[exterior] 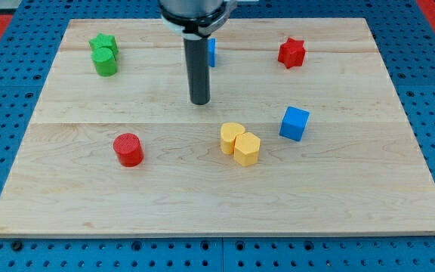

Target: Push the blue cube towards the blue triangle

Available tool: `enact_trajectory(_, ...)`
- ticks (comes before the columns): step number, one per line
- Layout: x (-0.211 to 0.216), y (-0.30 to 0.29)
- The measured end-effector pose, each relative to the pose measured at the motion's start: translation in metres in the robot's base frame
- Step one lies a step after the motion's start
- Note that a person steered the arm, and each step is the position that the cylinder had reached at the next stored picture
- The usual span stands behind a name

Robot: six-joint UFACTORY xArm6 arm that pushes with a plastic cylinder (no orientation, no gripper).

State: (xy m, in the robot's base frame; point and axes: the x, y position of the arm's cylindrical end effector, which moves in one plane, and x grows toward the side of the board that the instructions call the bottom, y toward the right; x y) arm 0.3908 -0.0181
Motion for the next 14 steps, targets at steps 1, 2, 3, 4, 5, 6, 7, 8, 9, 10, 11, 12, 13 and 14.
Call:
enact_trajectory(1,0.0,0.071)
enact_trajectory(2,0.0,0.148)
enact_trajectory(3,0.042,0.186)
enact_trajectory(4,0.098,0.167)
enact_trajectory(5,0.096,0.133)
enact_trajectory(6,0.071,0.133)
enact_trajectory(7,0.048,0.13)
enact_trajectory(8,0.023,0.129)
enact_trajectory(9,0.023,0.166)
enact_trajectory(10,0.018,0.167)
enact_trajectory(11,0.011,0.144)
enact_trajectory(12,-0.005,0.128)
enact_trajectory(13,-0.009,0.142)
enact_trajectory(14,-0.015,0.146)
